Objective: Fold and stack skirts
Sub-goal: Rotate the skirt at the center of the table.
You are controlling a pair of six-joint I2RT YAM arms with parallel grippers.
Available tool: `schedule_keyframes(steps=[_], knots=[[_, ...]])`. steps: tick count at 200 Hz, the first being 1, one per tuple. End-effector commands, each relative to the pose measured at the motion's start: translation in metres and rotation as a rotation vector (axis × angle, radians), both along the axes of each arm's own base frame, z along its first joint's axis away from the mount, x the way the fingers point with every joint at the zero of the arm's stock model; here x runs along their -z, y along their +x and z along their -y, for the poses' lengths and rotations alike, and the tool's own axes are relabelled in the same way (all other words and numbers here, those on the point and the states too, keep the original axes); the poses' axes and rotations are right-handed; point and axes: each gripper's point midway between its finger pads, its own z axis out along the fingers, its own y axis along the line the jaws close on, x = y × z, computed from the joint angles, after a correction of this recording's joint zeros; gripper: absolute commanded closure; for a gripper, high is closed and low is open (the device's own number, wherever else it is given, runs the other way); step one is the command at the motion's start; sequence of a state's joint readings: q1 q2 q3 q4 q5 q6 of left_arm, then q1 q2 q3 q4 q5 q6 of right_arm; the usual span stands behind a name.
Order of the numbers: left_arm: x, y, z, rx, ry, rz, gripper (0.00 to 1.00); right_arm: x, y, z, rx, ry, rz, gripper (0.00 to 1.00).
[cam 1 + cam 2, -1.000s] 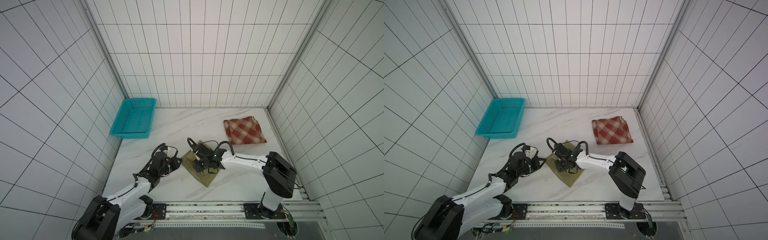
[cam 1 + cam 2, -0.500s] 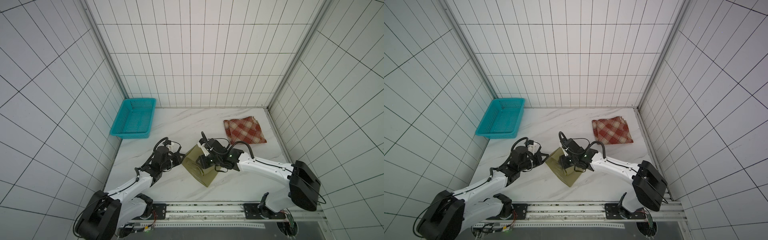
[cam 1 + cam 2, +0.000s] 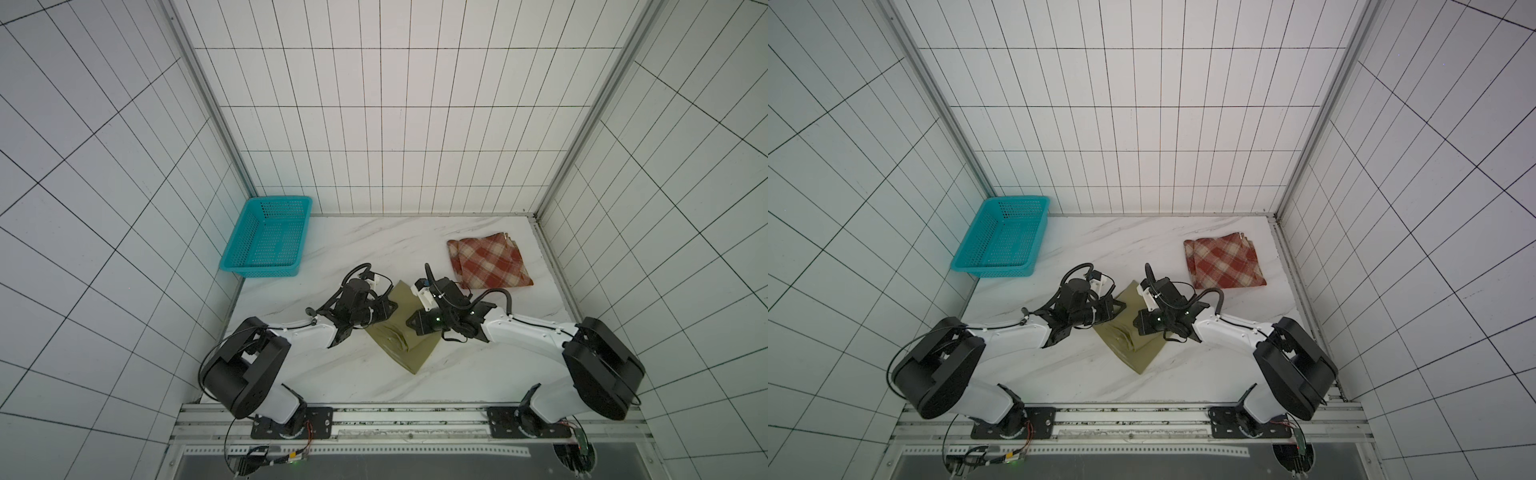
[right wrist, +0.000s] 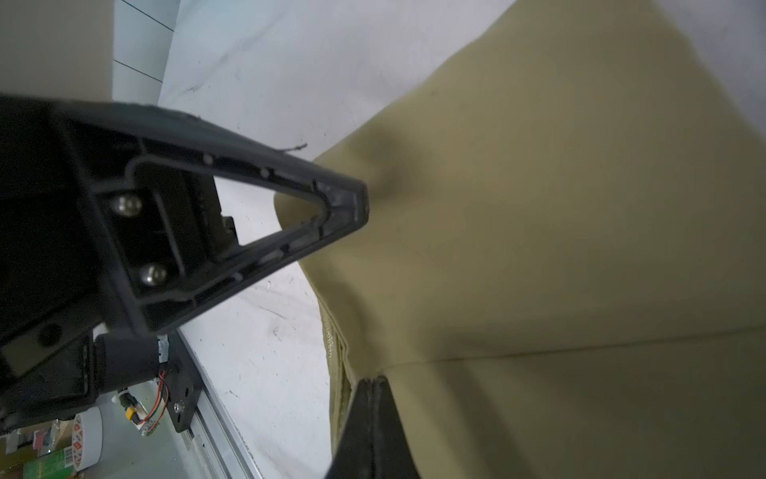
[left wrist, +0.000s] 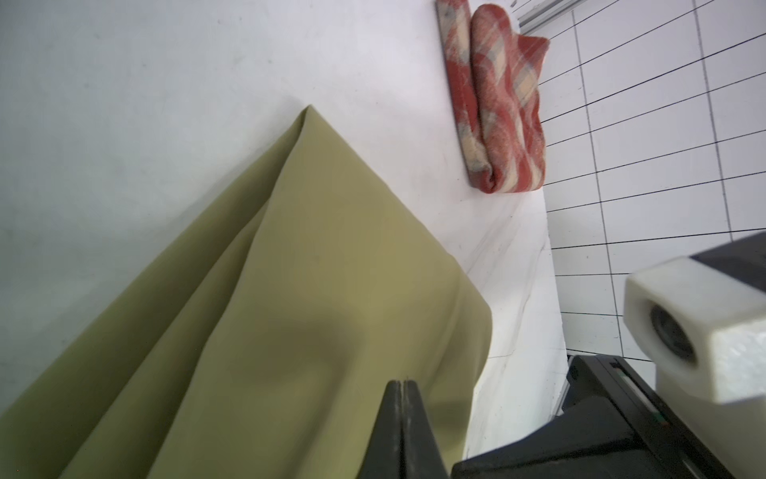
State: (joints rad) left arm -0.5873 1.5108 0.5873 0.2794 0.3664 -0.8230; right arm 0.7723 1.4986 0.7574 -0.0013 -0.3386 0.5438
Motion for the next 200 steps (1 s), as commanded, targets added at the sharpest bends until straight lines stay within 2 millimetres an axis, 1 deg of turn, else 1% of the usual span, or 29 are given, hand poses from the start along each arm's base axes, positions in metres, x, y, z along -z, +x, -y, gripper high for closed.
schedule_keyframes(steps=[1, 21, 42, 56, 78, 93, 105, 121, 132, 146, 157, 165, 180, 200], knots=[[0.006, 0.006, 0.001, -0.009, 0.005, 0.024, 1.00, 0.020, -0.019, -0.001, -0.032, 0.019, -0.057, 1.00], [0.027, -0.001, -0.004, -0.007, 0.043, -0.016, 1.00, 0.034, -0.032, -0.007, -0.067, 0.003, -0.097, 1.00], [0.047, -0.008, -0.017, -0.036, 0.090, -0.043, 1.00, 0.051, -0.048, -0.009, -0.086, -0.019, -0.139, 1.00], [0.058, -0.011, -0.024, -0.052, 0.117, -0.059, 1.00, 0.064, -0.058, -0.007, -0.096, -0.026, -0.182, 1.00], [0.077, -0.014, -0.032, -0.069, 0.152, -0.099, 1.00, 0.085, -0.069, 0.001, -0.087, -0.062, -0.239, 1.00], [0.087, -0.012, -0.034, -0.079, 0.168, -0.115, 1.00, 0.093, -0.075, 0.005, -0.074, -0.068, -0.253, 1.00], [0.092, -0.008, -0.035, -0.085, 0.171, -0.118, 1.00, 0.096, -0.079, 0.004, -0.072, -0.065, -0.263, 1.00], [0.096, -0.001, -0.034, -0.086, 0.181, -0.114, 1.00, 0.096, -0.082, -0.006, -0.090, -0.072, -0.252, 1.00], [0.094, 0.006, -0.029, -0.076, 0.178, -0.100, 1.00, 0.093, -0.083, -0.017, -0.110, -0.071, -0.231, 1.00], [0.086, 0.016, -0.020, -0.052, 0.163, -0.063, 1.00, 0.083, -0.079, -0.034, -0.139, -0.062, -0.193, 1.00], [0.074, 0.024, -0.014, -0.042, 0.149, -0.020, 1.00, 0.074, -0.074, -0.042, -0.145, -0.070, -0.160, 1.00], [0.061, 0.029, -0.012, -0.043, 0.132, 0.013, 1.00, 0.062, -0.071, -0.045, -0.144, -0.054, -0.142, 1.00], [0.033, 0.032, -0.007, -0.035, 0.091, 0.074, 1.00, 0.033, -0.061, -0.046, -0.121, -0.012, -0.092, 1.00], [-0.006, 0.028, -0.004, -0.021, 0.038, 0.130, 1.00, -0.012, -0.047, -0.036, -0.085, 0.048, -0.019, 1.00]])
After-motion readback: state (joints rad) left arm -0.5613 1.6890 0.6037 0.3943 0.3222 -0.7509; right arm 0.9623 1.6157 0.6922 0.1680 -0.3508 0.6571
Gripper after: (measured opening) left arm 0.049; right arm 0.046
